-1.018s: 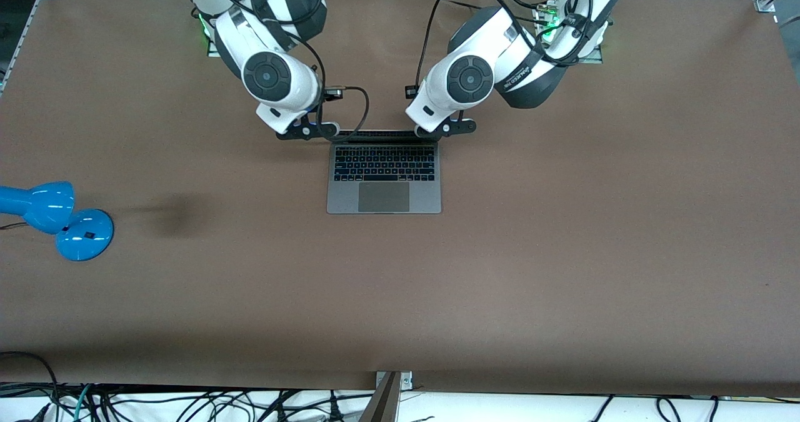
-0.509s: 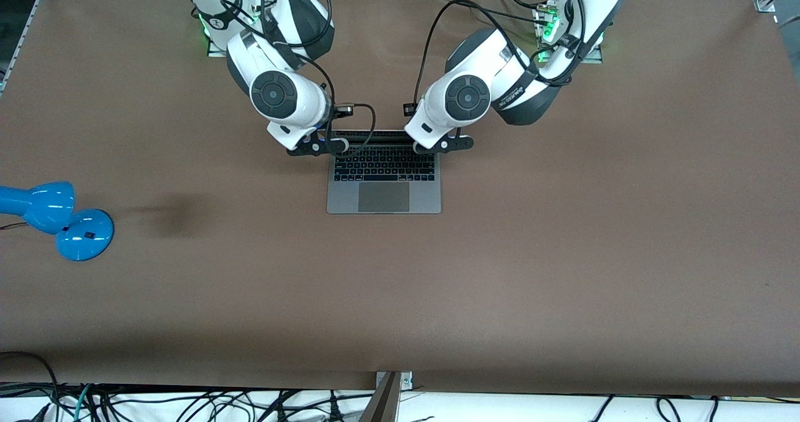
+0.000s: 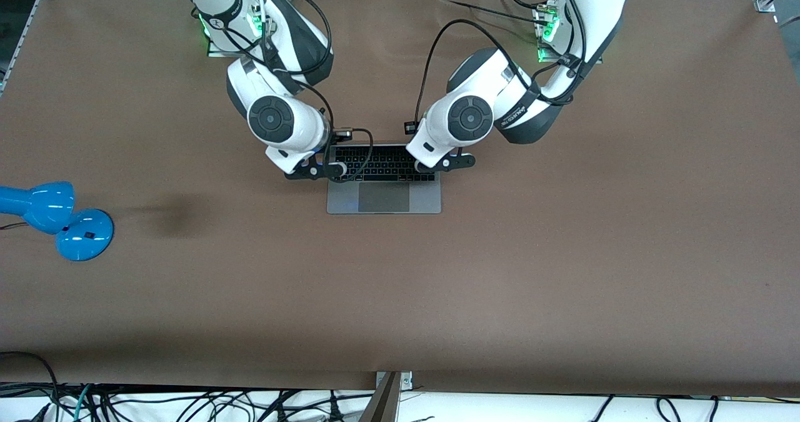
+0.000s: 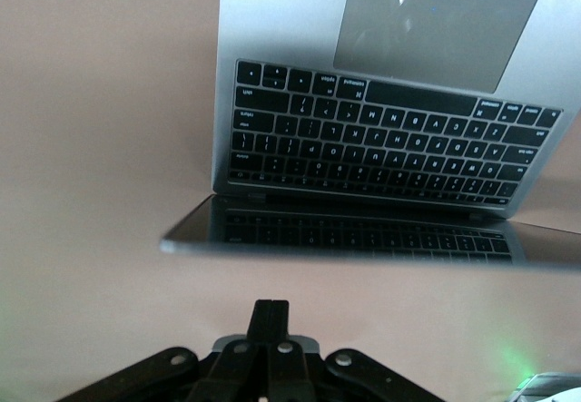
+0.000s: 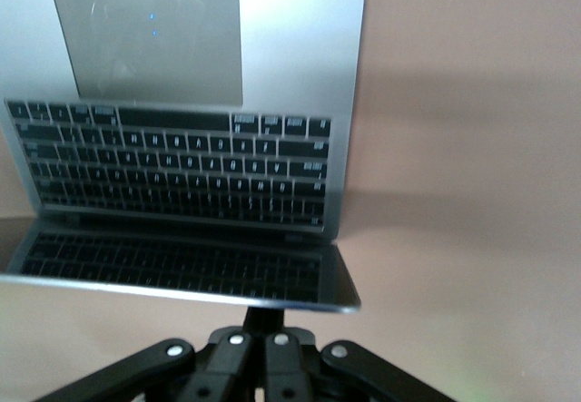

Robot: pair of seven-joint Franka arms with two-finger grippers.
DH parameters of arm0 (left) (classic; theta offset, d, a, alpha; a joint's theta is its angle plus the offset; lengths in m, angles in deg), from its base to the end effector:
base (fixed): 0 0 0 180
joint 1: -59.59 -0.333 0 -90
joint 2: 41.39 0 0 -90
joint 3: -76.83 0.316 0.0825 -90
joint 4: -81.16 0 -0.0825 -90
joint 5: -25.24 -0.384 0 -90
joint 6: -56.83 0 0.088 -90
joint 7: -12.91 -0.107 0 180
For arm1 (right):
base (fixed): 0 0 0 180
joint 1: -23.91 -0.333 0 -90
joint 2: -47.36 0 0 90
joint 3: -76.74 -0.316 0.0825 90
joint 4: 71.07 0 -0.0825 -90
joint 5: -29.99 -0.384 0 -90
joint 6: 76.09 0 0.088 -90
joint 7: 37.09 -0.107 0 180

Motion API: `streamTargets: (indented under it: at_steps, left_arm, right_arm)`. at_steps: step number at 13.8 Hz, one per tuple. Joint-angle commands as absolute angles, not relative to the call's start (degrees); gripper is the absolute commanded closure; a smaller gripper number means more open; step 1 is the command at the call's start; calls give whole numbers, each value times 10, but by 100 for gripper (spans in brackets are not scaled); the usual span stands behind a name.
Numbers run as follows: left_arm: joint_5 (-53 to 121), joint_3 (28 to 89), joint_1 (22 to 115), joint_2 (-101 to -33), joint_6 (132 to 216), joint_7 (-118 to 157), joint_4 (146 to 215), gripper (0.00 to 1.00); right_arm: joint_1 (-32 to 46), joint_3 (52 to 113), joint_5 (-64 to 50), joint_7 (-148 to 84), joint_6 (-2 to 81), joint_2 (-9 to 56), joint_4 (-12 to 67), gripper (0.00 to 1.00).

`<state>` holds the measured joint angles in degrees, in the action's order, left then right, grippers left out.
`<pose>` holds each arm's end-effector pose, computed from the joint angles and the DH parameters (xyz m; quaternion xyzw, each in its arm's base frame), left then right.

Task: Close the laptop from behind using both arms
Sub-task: 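Lower both grippers behind the raised laptop screen, then push the screen down over the keyboard with both grippers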

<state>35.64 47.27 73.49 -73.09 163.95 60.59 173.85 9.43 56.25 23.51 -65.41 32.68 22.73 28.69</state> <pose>0.4936 -0.4302 0.3258 0.9655 0.0887 -0.2353 0.0675 0.5191 0.3512 0.3272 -0.9841 -0.0267 0.1706 0.0418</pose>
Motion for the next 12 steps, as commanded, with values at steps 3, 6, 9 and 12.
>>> streamTargets:
  at_steps: [3,6,9,12]
  left_arm:
    - [343,480,737,-766,1635,599,1701,100]
    - [343,491,737,-789,1640,599,1685,100]
    - [344,502,739,-814,1666,599,1676,100]
    - [338,513,742,-835,1696,599,1670,100]
  right_arm:
    - [97,560,252,-651,326,162,218,100]
    - [97,569,252,-650,350,138,211,100]
    - [97,571,277,-650,358,112,192,100]
    - [97,576,281,-650,359,90,176,100]
